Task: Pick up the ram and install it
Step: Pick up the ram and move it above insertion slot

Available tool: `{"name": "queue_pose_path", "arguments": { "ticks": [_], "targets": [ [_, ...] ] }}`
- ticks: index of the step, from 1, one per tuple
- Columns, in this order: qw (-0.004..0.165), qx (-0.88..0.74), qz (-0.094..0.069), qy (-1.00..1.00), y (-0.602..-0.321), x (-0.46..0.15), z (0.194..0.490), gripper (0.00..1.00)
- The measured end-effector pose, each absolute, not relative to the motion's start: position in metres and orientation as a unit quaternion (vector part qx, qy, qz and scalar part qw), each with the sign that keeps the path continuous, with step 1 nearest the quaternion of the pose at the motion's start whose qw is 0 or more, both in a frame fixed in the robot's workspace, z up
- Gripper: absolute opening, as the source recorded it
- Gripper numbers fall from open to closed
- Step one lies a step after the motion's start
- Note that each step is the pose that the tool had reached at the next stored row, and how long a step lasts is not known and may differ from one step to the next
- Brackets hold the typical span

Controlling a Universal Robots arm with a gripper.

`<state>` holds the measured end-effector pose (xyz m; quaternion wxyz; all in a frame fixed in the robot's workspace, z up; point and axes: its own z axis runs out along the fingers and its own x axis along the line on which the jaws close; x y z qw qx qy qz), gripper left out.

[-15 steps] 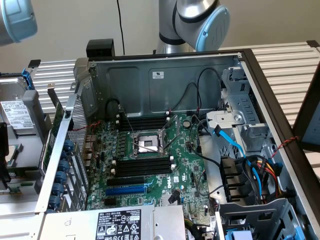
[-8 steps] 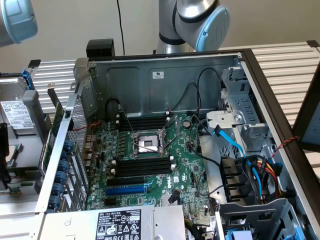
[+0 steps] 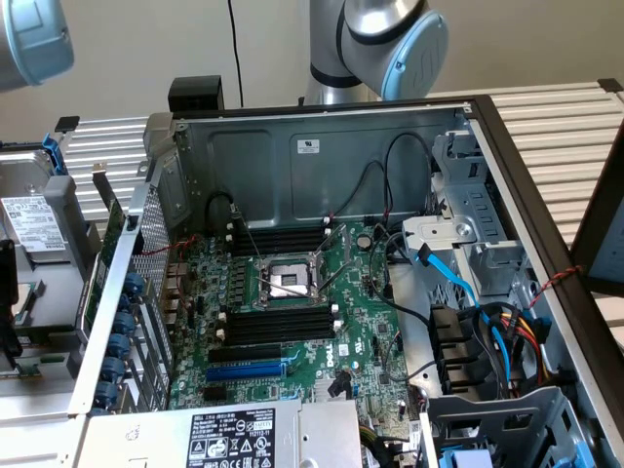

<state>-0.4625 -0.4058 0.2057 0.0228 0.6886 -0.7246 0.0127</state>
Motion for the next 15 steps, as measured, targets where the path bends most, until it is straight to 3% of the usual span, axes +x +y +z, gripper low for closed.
{"name": "queue_pose_path", "arguments": {
  "ticks": [15],
  "targets": [
    [0.023, 0.689, 0.013, -0.725, -0.4043, -0.4625, 0.2046, 0.24]
  ]
}}
